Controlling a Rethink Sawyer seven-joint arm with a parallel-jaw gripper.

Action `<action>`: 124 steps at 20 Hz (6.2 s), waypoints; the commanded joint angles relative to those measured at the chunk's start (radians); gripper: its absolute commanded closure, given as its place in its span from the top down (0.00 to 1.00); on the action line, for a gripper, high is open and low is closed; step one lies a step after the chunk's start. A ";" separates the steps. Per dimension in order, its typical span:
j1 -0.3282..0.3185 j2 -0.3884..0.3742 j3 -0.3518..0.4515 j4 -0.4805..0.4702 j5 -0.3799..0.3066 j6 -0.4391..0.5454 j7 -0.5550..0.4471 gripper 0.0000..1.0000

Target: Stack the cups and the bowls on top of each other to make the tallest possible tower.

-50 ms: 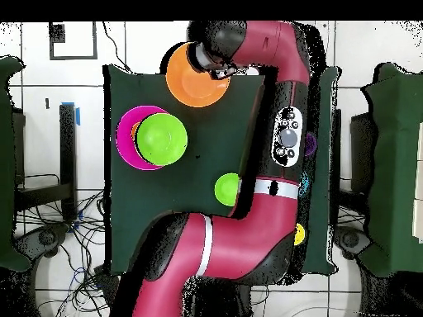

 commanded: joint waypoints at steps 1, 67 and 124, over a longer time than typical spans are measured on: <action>0.021 0.008 0.037 0.030 -0.032 -0.046 -0.046 1.00; -0.055 -0.135 0.014 0.513 0.041 -0.315 -0.231 1.00; -0.058 -0.209 0.057 0.546 0.077 -0.309 -0.022 1.00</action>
